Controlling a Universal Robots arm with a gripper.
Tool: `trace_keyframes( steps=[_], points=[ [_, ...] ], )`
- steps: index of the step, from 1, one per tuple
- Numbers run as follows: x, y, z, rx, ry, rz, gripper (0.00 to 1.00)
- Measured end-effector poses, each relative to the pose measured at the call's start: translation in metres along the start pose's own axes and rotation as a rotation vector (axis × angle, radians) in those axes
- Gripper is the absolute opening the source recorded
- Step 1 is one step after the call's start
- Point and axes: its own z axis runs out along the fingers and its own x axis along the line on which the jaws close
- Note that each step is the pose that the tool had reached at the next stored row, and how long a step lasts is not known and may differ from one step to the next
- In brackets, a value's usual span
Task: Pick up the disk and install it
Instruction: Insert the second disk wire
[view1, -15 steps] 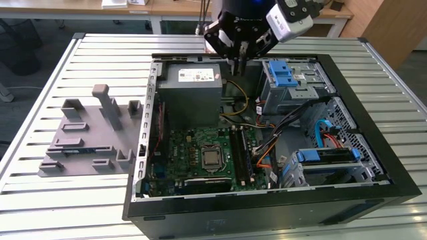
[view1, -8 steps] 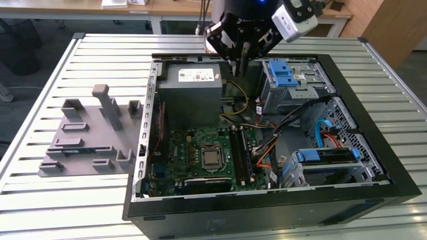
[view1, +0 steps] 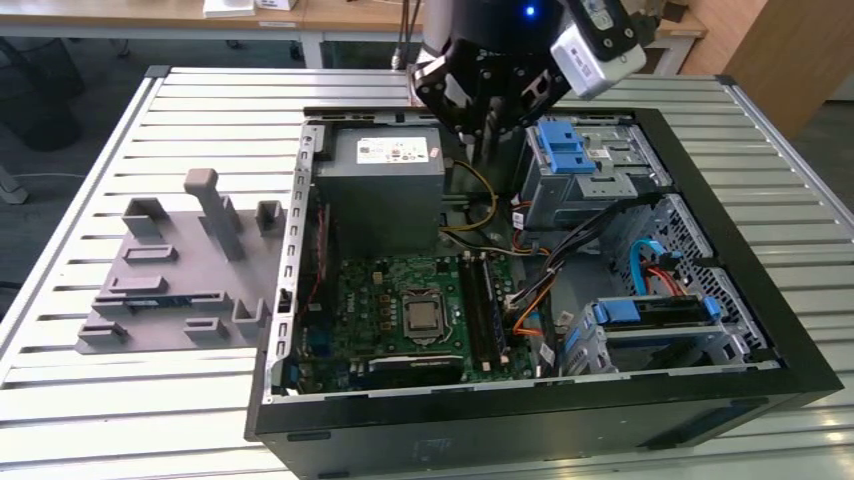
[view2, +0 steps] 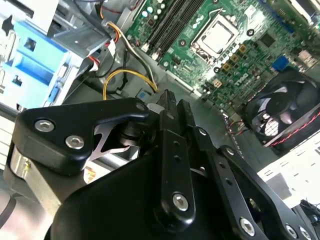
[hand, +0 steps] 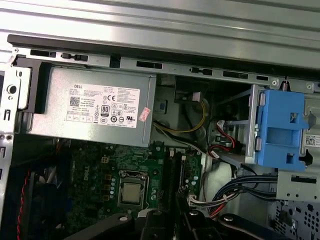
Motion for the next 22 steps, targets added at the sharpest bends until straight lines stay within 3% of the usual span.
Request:
trace_keyframes(
  steps=[3, 5, 22],
  points=[
    [-0.0002, -0.0055, -0.0003, 0.0001, 0.0001, -0.001, 0.21],
    [-0.0055, -0.0085, -0.0003, 0.0, 0.0001, -0.001, 0.21],
    [-0.082, -0.0186, 0.0025, 0.0001, 0.0001, -0.001, 0.21]
  ],
)
